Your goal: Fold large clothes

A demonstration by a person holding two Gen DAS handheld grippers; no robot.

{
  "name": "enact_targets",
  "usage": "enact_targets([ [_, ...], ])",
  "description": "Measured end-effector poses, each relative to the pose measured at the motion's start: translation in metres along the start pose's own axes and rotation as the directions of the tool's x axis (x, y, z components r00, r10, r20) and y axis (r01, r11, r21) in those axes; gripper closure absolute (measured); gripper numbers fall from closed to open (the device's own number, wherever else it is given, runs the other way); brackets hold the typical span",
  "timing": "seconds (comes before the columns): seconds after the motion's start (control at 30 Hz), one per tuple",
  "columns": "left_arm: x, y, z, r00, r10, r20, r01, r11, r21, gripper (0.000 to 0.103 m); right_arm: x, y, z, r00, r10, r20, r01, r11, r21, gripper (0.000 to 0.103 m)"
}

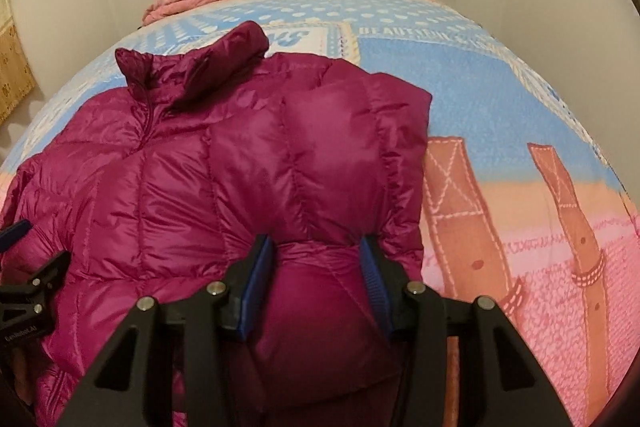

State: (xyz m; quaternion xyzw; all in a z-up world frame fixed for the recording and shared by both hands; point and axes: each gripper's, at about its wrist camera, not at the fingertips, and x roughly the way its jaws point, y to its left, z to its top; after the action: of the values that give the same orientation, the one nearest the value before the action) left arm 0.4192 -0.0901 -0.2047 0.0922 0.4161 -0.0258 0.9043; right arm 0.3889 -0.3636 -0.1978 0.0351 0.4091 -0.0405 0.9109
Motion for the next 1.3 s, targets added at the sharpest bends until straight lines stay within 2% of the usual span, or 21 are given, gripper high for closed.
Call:
enact_targets([
  [0.13,0.000,0.004,-0.002,1.000,-0.028,-0.009,0.028,0.999,-0.031,0.004,-0.003,0.004,0.004,1.000,-0.026,-0.011,0.026,0.999,-0.020,0.054],
  [0.23,0.000,0.004,-0.003,0.999,-0.034,-0.009,0.033,0.999,-0.037,0.004,-0.023,0.008,0.006,0.999,-0.038,0.004,0.038,0.999,0.000,0.053],
  [0.37,0.001,0.004,-0.003,0.999,-0.039,-0.011,0.038,0.998,-0.041,0.003,-0.048,0.025,-0.003,0.999,0.020,0.035,-0.019,1.000,-0.007,0.040],
  [0.43,0.001,0.004,-0.003,0.999,-0.039,-0.011,0.038,0.998,-0.042,0.003,-0.045,0.038,-0.009,0.999,0.033,0.005,-0.033,0.998,-0.057,0.040],
  [0.5,0.000,0.005,-0.004,0.999,-0.041,-0.011,0.041,0.998,-0.044,0.003,-0.035,0.045,-0.017,1.000,0.011,-0.013,-0.012,0.996,-0.092,0.040],
  [0.63,0.001,0.005,-0.004,0.999,-0.045,-0.012,0.044,0.998,-0.047,0.003,-0.022,0.039,-0.023,0.999,0.015,-0.031,-0.017,0.997,-0.071,0.039],
  [0.8,0.001,0.005,-0.004,0.999,-0.044,-0.013,0.043,0.998,-0.047,0.003,-0.018,0.047,-0.024,0.999,-0.031,-0.027,0.028,0.993,-0.114,0.037],
  [1.03,0.000,0.004,-0.004,0.999,-0.041,-0.013,0.040,0.998,-0.046,0.003,-0.017,0.047,-0.024,0.999,-0.034,-0.023,0.031,0.993,-0.116,0.037],
  [1.2,-0.013,0.009,-0.006,0.999,-0.037,0.001,0.037,0.998,-0.042,0.003,-0.019,0.052,-0.027,0.998,-0.063,-0.012,0.061,0.990,-0.131,0.035],
  [1.3,-0.036,0.016,-0.009,0.997,-0.047,0.056,0.049,0.999,-0.023,0.003,-0.021,0.054,-0.024,0.997,-0.078,-0.020,0.075,0.987,-0.143,0.034],
])
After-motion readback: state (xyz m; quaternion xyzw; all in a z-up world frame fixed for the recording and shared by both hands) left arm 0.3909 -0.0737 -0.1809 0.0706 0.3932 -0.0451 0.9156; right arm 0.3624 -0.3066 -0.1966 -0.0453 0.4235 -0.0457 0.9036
